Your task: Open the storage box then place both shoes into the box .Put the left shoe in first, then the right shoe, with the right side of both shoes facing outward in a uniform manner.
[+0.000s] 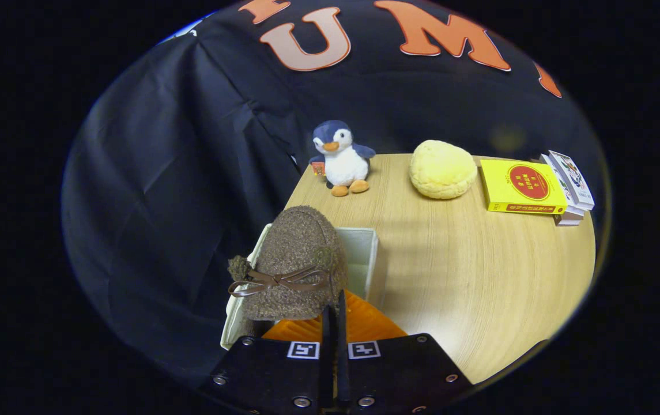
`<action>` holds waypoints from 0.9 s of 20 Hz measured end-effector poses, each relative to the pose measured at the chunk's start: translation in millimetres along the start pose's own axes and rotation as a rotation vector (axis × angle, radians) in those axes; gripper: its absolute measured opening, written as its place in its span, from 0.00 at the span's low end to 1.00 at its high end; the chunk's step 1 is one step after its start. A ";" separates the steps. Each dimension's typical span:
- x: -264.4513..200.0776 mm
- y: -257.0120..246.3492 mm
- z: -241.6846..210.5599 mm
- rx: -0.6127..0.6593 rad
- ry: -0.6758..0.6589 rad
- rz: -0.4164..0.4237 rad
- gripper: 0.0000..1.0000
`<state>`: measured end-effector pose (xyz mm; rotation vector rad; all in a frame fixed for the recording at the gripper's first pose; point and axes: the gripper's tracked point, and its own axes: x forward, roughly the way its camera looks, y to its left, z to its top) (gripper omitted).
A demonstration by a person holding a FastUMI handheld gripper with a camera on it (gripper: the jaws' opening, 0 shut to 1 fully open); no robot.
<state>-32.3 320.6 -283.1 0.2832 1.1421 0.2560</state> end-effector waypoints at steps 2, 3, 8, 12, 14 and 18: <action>15.6 2.2 -11.3 -0.006 0.035 -0.034 0.04; 22.5 0.7 -16.9 -0.005 0.051 -0.057 0.04; 47.8 -7.9 -39.8 -0.038 0.120 -0.196 0.07; 46.6 4.3 -47.9 -0.062 0.153 -0.180 0.19; 40.0 10.5 -44.5 -0.040 0.144 -0.138 0.28; 17.3 12.6 -24.4 -0.014 0.090 -0.032 0.48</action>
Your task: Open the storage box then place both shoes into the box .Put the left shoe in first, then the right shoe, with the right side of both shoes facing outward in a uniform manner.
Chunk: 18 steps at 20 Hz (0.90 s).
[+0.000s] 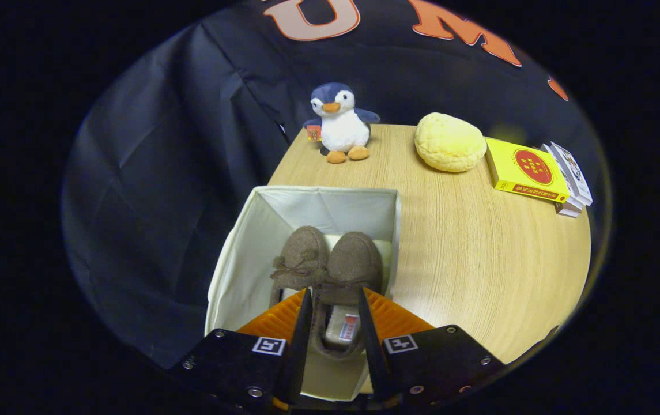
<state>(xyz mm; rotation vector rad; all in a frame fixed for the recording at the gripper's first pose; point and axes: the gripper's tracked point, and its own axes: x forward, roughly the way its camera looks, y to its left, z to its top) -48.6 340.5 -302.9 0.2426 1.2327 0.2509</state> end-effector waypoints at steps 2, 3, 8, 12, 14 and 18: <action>-16.9 -4.6 6.2 -0.027 -0.036 0.046 0.57; -25.3 -7.5 11.3 -0.042 -0.065 0.064 0.65; -75.8 -33.6 37.5 -0.103 -0.206 0.106 0.78; -124.2 -70.5 71.3 -0.142 -0.367 0.085 0.89; -149.8 -89.5 85.7 -0.145 -0.449 0.071 0.98; -203.8 -136.4 116.8 -0.146 -0.623 0.021 0.98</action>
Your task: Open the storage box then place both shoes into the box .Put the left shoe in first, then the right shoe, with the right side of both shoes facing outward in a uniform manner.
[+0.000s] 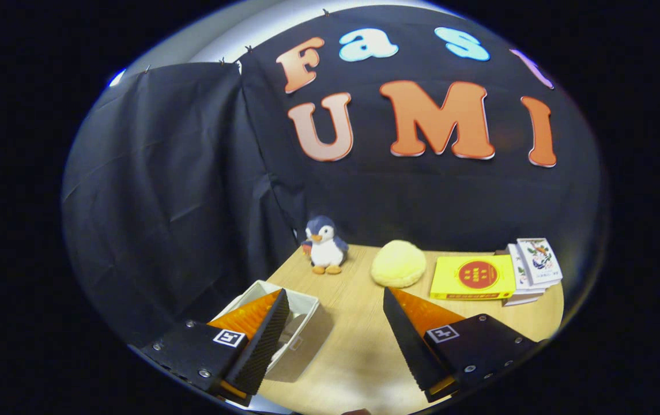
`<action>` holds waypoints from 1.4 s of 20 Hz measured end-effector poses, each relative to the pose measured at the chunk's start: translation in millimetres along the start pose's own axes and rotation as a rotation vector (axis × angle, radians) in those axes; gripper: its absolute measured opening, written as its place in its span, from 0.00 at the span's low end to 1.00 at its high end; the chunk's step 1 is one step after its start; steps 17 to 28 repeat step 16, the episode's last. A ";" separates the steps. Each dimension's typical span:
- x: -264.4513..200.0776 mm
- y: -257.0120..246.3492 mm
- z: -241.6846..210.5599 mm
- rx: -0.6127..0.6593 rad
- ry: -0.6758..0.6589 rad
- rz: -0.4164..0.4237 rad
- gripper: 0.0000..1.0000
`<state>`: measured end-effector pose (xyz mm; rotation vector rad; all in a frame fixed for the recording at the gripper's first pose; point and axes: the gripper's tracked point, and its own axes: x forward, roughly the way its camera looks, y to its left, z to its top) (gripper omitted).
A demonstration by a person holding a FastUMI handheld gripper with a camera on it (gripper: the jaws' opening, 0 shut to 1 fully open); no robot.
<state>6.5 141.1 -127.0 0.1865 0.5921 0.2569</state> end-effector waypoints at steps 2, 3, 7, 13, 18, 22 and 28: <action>-20.4 -23.5 17.3 -0.003 -0.054 -0.039 0.98; -30.2 -35.3 27.9 -0.013 -0.084 -0.059 0.98; -70.3 -88.5 66.3 -0.085 -0.234 -0.166 0.98; -138.2 -152.1 102.1 -0.175 -0.416 -0.353 0.98; -149.7 -159.9 109.8 -0.153 -0.454 -0.358 0.98; -149.7 -159.9 109.8 -0.153 -0.454 -0.358 0.98; -149.7 -159.9 109.8 -0.153 -0.454 -0.358 0.98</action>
